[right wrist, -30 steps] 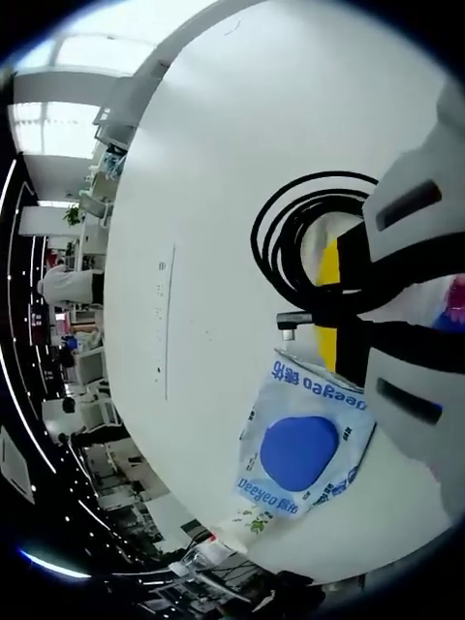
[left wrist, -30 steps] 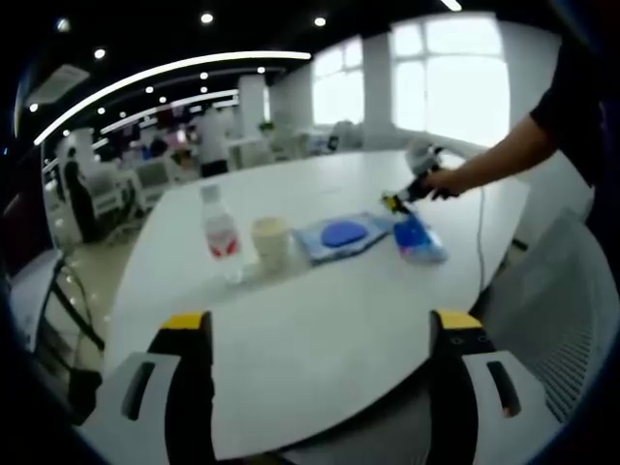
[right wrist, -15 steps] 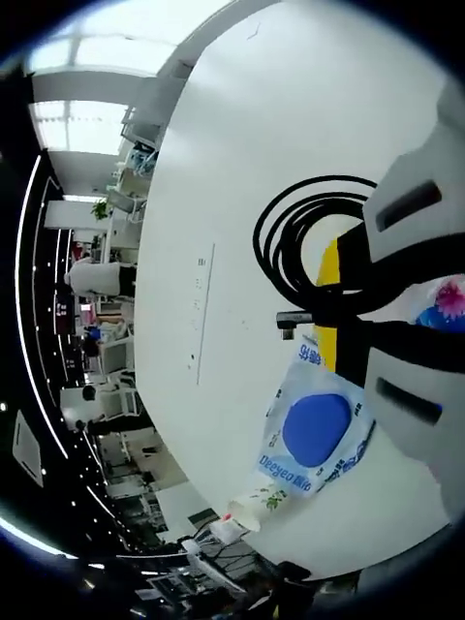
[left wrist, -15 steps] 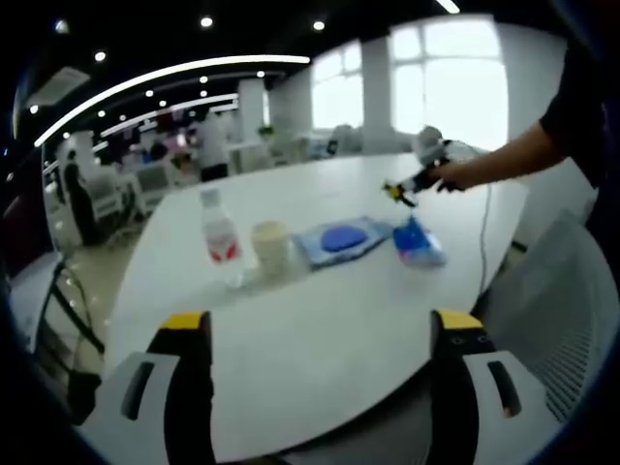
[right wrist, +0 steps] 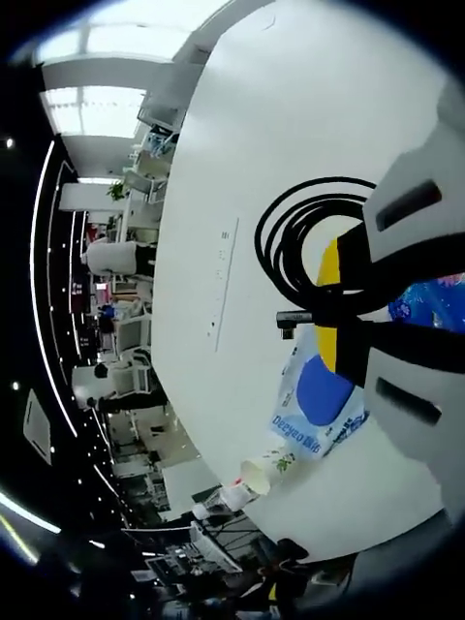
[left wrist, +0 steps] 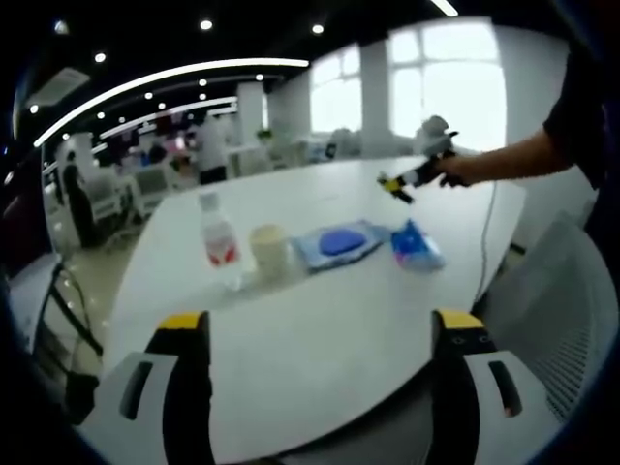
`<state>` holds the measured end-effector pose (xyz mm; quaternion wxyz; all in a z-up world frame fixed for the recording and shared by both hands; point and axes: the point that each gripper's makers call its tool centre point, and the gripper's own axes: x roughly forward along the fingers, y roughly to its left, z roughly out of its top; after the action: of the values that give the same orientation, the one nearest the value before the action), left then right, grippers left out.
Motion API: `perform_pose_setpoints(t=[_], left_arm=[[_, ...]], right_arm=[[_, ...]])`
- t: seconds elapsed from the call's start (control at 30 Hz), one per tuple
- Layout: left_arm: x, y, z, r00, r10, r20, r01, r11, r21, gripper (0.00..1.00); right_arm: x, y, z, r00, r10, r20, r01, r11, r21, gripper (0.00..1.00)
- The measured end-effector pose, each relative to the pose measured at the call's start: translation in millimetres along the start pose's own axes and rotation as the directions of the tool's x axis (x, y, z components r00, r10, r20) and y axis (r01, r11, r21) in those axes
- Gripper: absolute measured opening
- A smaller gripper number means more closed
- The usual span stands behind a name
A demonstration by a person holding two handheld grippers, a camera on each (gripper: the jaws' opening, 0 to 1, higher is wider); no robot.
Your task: Arrange the tabletop items into an orderly group along one side of the table until the central work area is clear of visible clutter.
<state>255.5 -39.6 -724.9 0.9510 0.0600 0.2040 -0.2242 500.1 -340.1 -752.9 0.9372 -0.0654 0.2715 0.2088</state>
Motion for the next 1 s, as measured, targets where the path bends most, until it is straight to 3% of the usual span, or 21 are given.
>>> perform_pose_setpoints(t=[0.5, 0.83, 1.0], left_arm=[[-0.4, 0.0, 0.3, 1.0, -0.001, 0.001, 0.001, 1.0, -0.002, 0.91], [-1.4, 2.1, 1.5, 1.0, 0.01, 0.011, -0.01, 1.0, -0.008, 0.91], [-1.6, 3.6, 2.5, 1.0, 0.015, 0.018, -0.014, 1.0, -0.017, 0.92]], right_arm=[[-18.7, 63.1, 7.7, 0.99, 0.142, 0.011, -0.141, 0.988, -0.061, 0.1], [-22.2, 101.7, -2.5, 0.974, 0.227, -0.012, -0.227, 0.971, -0.073, 0.1], [-28.1, 129.5, -14.8, 0.956, 0.288, -0.052, -0.293, 0.945, -0.144, 0.1]])
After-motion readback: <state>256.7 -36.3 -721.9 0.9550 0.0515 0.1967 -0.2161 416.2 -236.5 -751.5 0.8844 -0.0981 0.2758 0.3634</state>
